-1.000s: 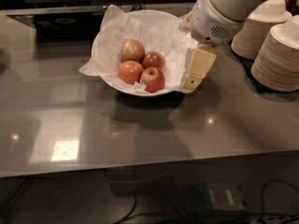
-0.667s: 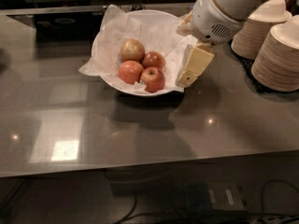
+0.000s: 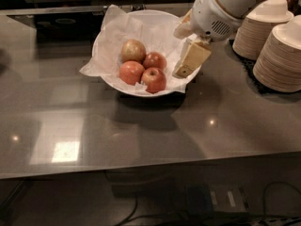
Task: Pick apple from white bowl
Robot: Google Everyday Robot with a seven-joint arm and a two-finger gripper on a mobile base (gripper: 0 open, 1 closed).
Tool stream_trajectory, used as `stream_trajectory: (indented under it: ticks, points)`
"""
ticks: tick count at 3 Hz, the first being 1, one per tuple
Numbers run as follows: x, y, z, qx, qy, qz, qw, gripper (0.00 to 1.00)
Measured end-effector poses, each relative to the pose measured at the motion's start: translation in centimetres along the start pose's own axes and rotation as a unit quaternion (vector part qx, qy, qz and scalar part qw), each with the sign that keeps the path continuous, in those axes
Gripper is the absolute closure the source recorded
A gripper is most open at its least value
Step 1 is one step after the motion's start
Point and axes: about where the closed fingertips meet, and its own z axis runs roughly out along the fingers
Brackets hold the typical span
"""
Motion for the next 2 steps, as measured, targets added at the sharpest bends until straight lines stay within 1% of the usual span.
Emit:
stream_trajectory:
  ticks: [1,2]
  points:
    - [0.3,-1.1,1.0,-0.008,-0.027,0.0,0.9996,0.35]
    - [0.4,-1.5,2.5,-0.03,-0.052,0.002,0.9982,0.36]
